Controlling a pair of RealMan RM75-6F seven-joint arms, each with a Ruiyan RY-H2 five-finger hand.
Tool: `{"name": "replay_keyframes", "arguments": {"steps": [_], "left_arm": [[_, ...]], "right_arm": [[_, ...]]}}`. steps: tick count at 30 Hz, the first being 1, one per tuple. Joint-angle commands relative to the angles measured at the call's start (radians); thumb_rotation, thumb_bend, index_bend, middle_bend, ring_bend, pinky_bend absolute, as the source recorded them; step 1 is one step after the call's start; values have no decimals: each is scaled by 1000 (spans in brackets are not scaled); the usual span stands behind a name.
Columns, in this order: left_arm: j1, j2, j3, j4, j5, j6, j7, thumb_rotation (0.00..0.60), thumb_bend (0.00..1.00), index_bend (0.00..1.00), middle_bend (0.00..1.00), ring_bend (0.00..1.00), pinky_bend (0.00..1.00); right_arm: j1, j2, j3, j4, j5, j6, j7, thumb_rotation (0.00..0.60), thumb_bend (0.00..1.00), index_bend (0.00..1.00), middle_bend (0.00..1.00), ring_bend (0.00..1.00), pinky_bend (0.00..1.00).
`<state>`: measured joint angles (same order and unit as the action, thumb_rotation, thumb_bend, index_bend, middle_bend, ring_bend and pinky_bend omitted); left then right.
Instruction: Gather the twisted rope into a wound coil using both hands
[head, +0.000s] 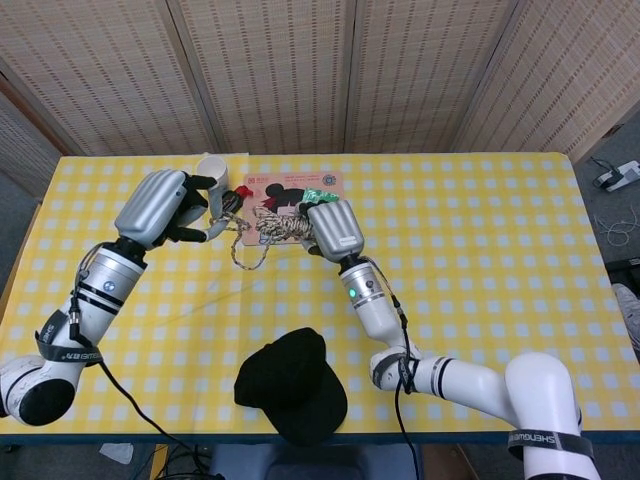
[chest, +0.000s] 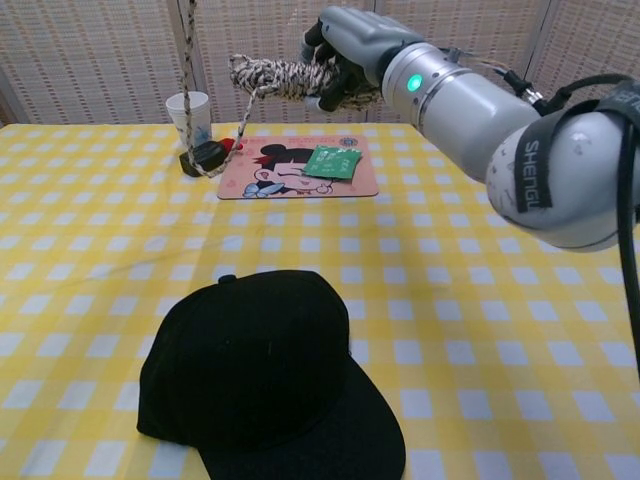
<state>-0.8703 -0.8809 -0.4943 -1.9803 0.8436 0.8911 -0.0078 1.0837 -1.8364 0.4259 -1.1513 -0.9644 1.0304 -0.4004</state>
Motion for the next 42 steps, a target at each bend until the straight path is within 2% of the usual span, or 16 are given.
{"name": "replay_keyframes", "arguments": {"steps": [1,7,15,21,29,42], "left_arm": [[-23,-7,-3,-6,-23,-7,9,600,345,820,1000,1000,1000],[-88,-38,-4,-2,-95,-17,38,600,345,820,1000,1000,1000],[-176,-79,-4,34,-223,-9,83,600,345,818,1000,1000,1000],[-227,-102,21,73,-312,-7,131,600,345,817,1000,1000,1000],[-247,-111,39,95,-366,15,157,600,345,815,1000,1000,1000],[-288,-148,80,174,-471,29,227,600,345,811,1000,1000,1000]], "right_arm": [[25,-33,9,39,-11,-7,15,600,660,826,671,520,610],[65,-88,7,87,-34,-38,39,600,653,826,668,520,610],[75,-114,-24,82,-113,-58,119,600,636,826,668,520,610],[60,-143,-31,118,-215,-6,293,600,579,831,667,520,610],[36,-182,-44,203,-320,71,524,600,544,833,665,520,610],[-16,-172,-60,237,-412,150,818,600,502,847,665,520,610]]}}
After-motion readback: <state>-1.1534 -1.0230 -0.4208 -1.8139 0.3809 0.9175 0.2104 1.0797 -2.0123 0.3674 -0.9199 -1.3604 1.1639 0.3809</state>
